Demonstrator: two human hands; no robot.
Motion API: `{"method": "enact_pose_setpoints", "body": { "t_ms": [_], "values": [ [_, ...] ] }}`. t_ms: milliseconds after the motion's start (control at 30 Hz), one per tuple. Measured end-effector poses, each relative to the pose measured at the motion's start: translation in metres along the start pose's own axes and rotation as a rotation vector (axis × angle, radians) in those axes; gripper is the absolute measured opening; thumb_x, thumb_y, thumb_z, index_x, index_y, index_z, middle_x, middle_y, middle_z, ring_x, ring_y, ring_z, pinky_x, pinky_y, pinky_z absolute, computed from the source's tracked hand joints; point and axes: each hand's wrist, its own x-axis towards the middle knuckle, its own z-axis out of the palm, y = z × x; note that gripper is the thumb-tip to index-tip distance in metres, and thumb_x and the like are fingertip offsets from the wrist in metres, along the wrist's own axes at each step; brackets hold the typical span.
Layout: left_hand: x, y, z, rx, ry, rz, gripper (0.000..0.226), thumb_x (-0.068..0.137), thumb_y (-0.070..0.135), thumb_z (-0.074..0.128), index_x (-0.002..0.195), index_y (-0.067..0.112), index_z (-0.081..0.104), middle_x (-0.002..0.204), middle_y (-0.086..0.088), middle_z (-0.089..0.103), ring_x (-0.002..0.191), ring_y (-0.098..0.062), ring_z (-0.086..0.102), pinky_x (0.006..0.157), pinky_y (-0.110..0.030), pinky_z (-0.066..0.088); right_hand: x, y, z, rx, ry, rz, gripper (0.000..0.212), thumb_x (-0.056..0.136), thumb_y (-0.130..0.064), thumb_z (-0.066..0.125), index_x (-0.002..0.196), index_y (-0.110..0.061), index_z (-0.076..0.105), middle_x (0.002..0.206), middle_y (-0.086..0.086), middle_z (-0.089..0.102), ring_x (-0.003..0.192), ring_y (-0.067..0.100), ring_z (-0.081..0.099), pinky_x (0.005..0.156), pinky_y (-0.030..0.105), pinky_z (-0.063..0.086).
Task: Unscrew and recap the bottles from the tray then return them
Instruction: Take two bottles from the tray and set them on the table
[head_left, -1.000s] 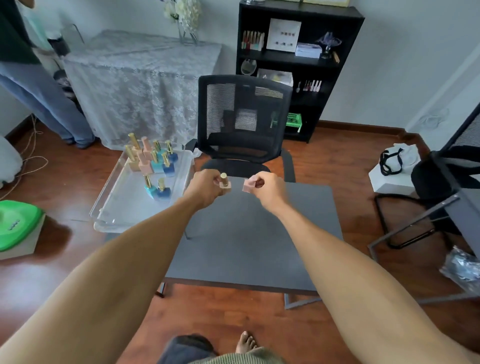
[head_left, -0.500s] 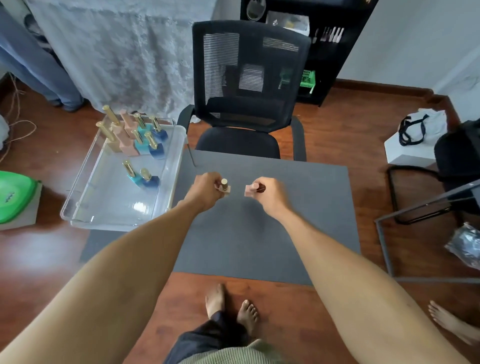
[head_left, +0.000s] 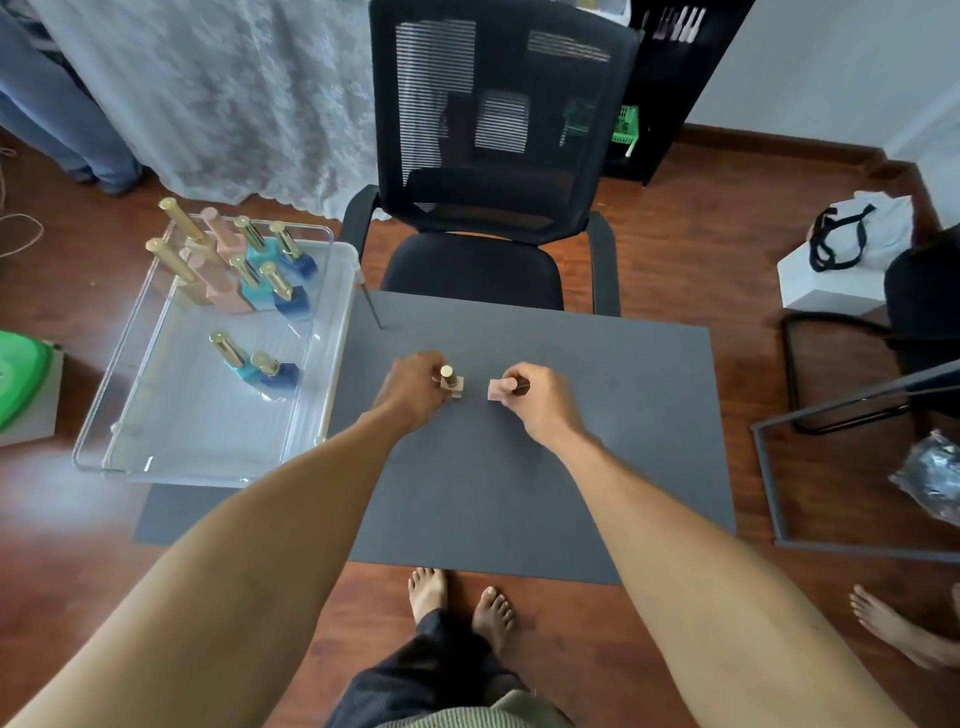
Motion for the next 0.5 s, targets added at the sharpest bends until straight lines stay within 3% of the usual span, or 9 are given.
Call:
{"method": "enact_pose_setpoints", "body": {
  "t_ms": [367,433,500],
  "values": [
    [0.006,-0.002,0.005,-0.035,0.006,-0.016,0.014,0.083,0.009,0.071,0.090,0.022,0.068,0.094,-0.003,0.069,0.086,-0.029,0.066,0.069,-0.042,0.060,0.009,0.002,0.008,0.055,-0.018,-0.006,0.007,0.091,-0.008,0.065,0.086,-0.012,0.067,0.086,0.003,0.074,0.087,0.033,0.068,0.074,0.043,0.056],
    [0.006,-0.002,0.006,-0.047,0.004,-0.014,0.015,0.083,0.009,0.070,0.090,0.022,0.068,0.095,-0.003,0.068,0.086,-0.029,0.066,0.069,-0.043,0.061,0.011,0.004,0.009,0.061,-0.028,-0.010,0.007,0.090,-0.005,0.065,0.092,-0.011,0.067,0.089,0.006,0.074,0.089,0.035,0.068,0.076,0.044,0.056],
    [0.006,-0.002,0.006,-0.048,-0.008,-0.018,0.019,0.082,0.008,0.069,0.093,0.023,0.067,0.096,-0.003,0.068,0.087,-0.030,0.066,0.070,-0.044,0.061,0.012,0.007,0.010,0.066,-0.045,-0.001,0.023,0.088,0.001,0.064,0.109,-0.008,0.068,0.099,0.009,0.073,0.096,0.036,0.066,0.084,0.046,0.057]
  ]
}}
